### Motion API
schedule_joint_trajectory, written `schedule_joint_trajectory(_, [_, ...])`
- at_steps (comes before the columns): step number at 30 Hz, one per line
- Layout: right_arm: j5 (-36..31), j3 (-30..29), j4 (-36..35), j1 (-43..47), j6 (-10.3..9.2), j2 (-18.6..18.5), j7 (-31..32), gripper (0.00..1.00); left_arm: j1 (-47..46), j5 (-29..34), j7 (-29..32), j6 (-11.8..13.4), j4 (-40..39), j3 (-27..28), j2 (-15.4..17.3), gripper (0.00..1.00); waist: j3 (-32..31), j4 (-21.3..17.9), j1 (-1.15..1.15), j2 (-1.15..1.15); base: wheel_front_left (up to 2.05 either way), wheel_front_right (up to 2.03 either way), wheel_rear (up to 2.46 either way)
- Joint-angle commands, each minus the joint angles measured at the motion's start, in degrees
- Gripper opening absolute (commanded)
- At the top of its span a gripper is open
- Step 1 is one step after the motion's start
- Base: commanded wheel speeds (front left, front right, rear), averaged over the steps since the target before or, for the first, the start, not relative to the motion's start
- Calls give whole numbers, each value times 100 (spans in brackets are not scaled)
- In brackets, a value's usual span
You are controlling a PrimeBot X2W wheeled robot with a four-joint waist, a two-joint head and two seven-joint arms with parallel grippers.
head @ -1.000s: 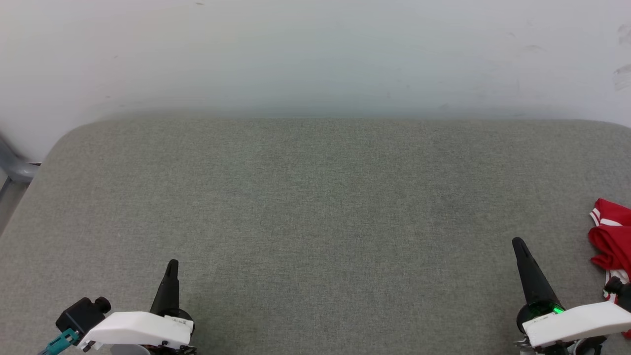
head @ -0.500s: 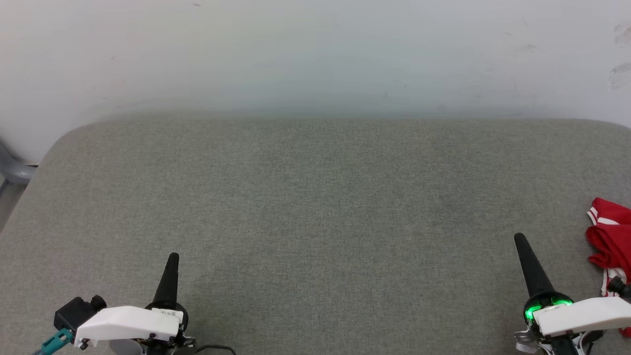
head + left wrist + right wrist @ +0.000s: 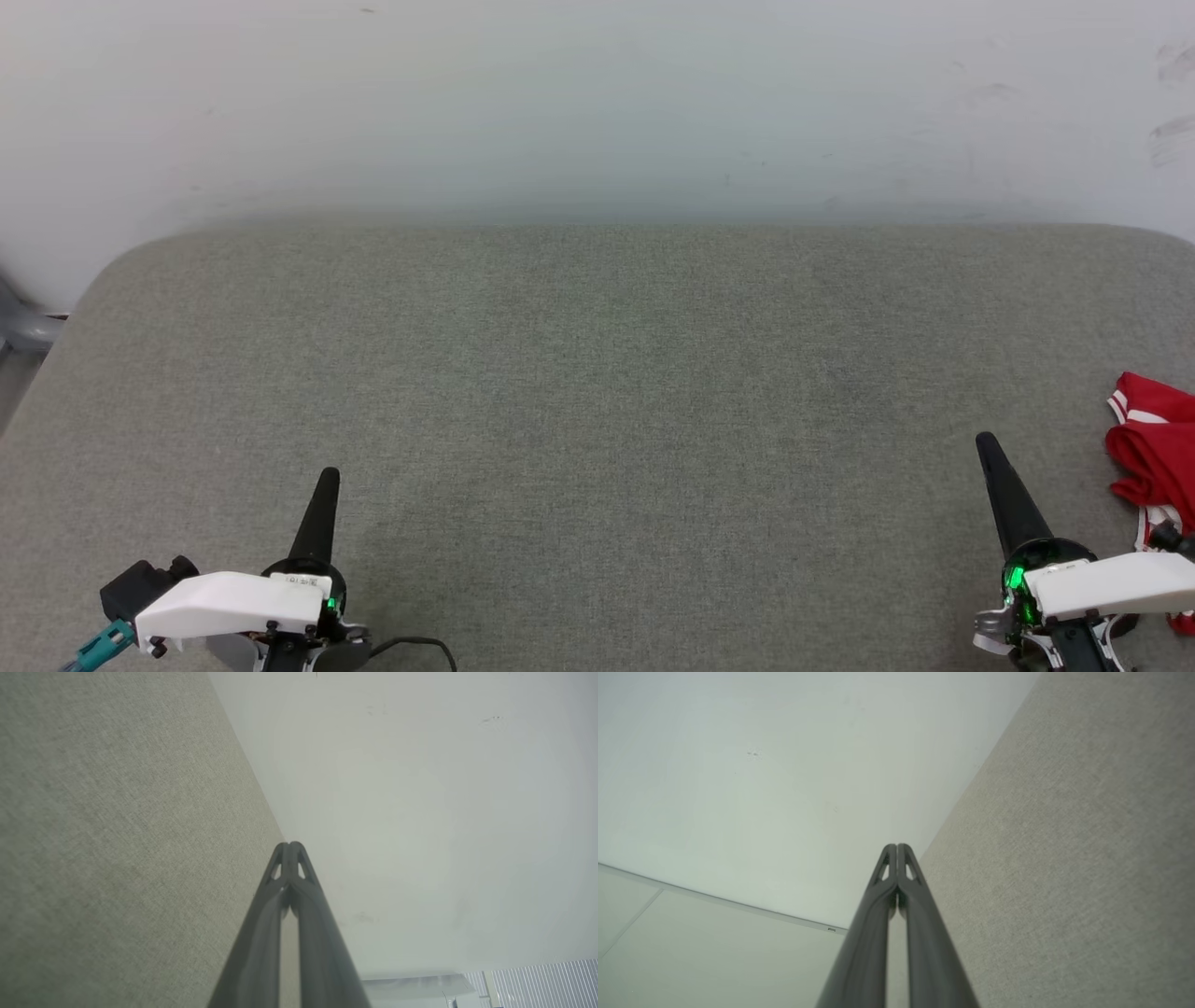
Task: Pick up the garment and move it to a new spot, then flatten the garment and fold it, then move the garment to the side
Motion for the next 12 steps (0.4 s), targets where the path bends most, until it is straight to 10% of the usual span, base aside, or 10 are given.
schedule_joint_trajectory(1, [119,-15,10,-118,0,-25,7,0,-119,-102,28,-39,-30,7,-2,0,0,-2,0,0,0,0,0])
schedule_joint_trajectory(12, [681,-50,190,-222,-1,-12,64,0,-163,-652,166,-56,-19,39,-5,0,-5,-25,0,0,0,0,0])
